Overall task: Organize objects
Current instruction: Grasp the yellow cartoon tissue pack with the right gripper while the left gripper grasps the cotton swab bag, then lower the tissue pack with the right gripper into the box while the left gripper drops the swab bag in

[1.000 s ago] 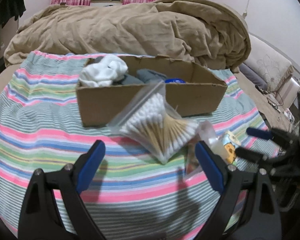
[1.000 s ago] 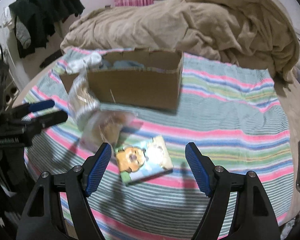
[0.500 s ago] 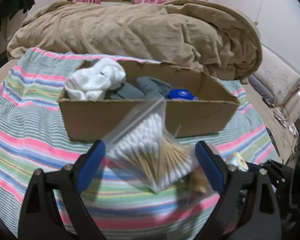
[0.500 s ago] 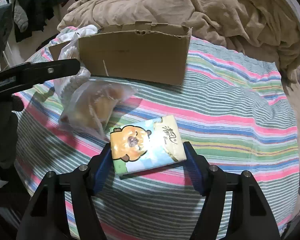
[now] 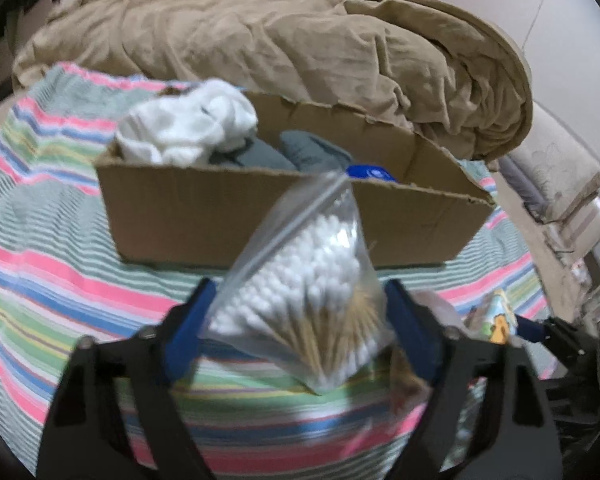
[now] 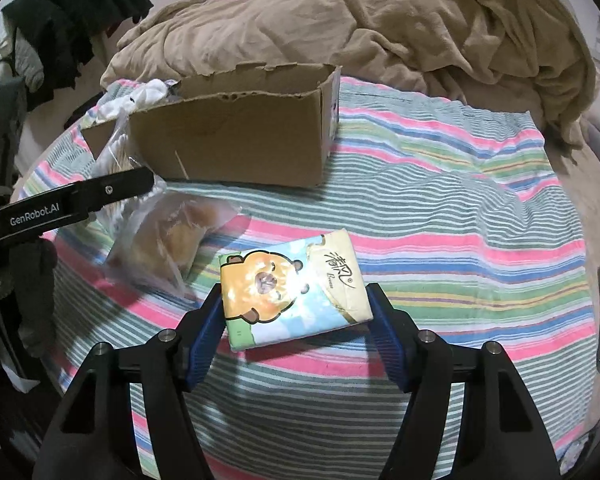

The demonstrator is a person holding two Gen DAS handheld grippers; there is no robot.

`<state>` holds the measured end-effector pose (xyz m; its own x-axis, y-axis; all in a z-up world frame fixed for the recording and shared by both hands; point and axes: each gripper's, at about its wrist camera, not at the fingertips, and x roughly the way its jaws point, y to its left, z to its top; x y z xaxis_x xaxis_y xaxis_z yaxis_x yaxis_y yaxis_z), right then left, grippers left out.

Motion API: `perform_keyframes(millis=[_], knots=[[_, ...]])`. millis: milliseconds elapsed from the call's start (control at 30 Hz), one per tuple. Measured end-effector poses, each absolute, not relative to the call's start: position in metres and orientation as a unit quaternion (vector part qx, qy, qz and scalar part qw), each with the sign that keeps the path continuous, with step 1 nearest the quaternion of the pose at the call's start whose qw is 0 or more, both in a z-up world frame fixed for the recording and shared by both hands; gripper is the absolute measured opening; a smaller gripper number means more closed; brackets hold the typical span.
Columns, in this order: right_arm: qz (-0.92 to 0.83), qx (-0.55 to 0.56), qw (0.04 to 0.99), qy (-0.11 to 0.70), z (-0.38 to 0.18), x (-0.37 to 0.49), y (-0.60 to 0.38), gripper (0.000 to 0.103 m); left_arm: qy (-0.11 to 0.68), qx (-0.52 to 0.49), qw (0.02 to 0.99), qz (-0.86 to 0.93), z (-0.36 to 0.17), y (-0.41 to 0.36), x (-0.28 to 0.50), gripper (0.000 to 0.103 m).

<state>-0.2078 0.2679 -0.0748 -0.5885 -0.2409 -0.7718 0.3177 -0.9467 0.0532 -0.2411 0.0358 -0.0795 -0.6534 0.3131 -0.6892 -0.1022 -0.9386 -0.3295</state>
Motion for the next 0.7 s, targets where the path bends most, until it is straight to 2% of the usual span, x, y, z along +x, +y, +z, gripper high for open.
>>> perform_keyframes(millis=[133, 200, 700], knots=[[-0.893, 0.420, 0.159, 0.038, -0.070, -0.207, 0.267, 0.071, -0.116, -0.390, 0.122, 0.905, -0.076, 0.041, -0.235, 0.062], [-0.893, 0.418, 0.161, 0.032, -0.067, -0.207, 0.269, 0.071, -0.116, -0.387, 0.123, 0.906, -0.073, 0.040, -0.233, 0.059], [-0.910, 0.374, 0.177, -0.003, -0.031, -0.202, 0.267, 0.071, -0.085, -0.350, 0.132, 0.924, -0.046, 0.030, -0.197, 0.050]])
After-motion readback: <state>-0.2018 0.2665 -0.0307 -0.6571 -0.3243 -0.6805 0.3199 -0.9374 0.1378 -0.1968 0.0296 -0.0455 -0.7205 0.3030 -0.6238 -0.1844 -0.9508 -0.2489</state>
